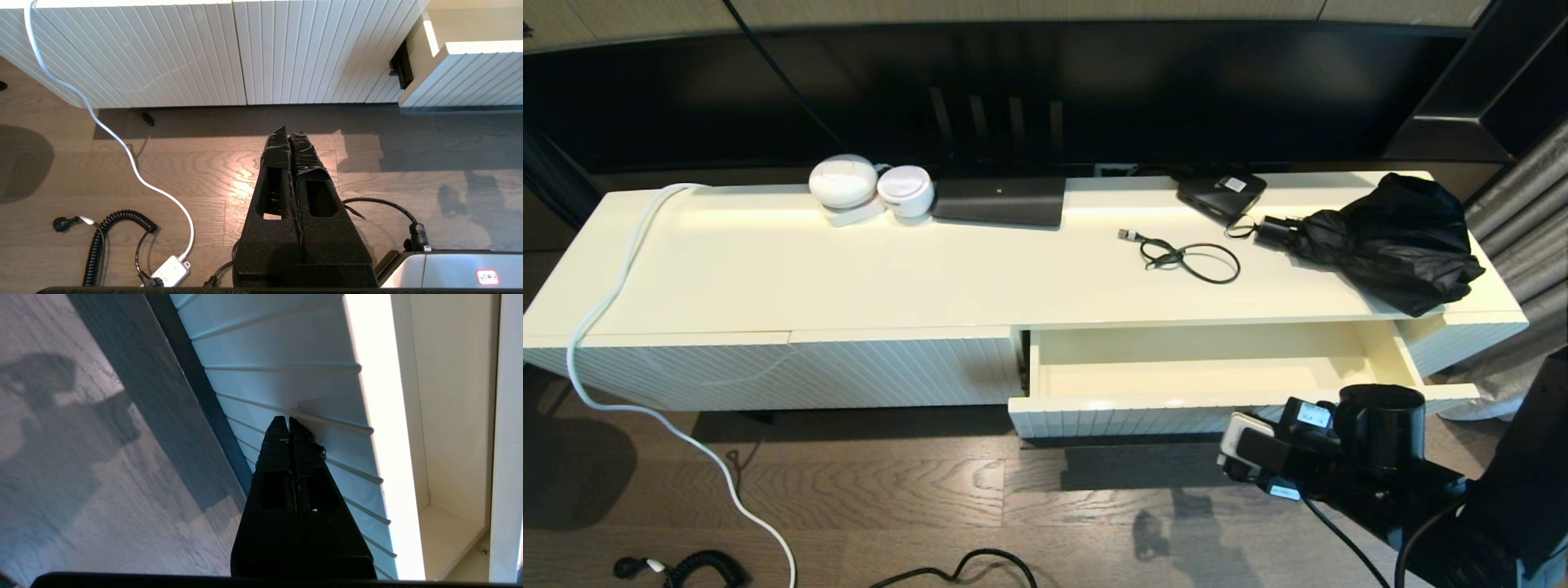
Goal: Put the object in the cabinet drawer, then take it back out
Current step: Close the drawer
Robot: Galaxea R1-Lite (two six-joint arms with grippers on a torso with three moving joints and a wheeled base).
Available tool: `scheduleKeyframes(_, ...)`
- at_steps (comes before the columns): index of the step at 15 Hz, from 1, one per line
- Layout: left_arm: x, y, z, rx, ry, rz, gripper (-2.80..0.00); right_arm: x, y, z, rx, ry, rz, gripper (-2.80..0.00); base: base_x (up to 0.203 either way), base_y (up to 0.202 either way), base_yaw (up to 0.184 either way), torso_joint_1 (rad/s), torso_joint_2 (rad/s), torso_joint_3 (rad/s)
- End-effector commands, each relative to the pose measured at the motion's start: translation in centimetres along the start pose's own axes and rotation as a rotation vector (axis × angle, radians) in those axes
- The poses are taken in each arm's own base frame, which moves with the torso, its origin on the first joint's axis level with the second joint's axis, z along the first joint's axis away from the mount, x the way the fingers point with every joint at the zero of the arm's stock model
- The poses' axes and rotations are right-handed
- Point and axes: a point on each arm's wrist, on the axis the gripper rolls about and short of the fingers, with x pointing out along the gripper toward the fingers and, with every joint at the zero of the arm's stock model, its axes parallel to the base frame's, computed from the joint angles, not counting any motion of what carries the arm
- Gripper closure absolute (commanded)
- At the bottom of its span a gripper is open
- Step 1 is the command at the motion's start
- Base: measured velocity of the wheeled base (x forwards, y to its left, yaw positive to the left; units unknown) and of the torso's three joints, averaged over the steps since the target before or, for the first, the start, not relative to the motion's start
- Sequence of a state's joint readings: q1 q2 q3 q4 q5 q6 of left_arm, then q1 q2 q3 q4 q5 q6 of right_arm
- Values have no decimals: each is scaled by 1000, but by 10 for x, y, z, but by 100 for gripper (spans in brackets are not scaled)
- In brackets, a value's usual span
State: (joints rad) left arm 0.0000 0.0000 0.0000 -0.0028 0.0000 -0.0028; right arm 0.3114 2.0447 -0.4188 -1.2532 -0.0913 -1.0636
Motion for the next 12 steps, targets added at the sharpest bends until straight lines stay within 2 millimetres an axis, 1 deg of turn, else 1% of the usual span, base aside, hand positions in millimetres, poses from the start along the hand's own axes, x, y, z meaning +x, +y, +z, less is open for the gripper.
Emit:
scheduleKeyframes(1,0,0,0,0,1,0,0,6,-2,-1,-3,2,-14,0,0,0,0,0,0,0)
scheduleKeyframes(12,0,0,0,0,1,0,0,38,-24,-8,20,28,-80,0,0,0,0,0,0,0)
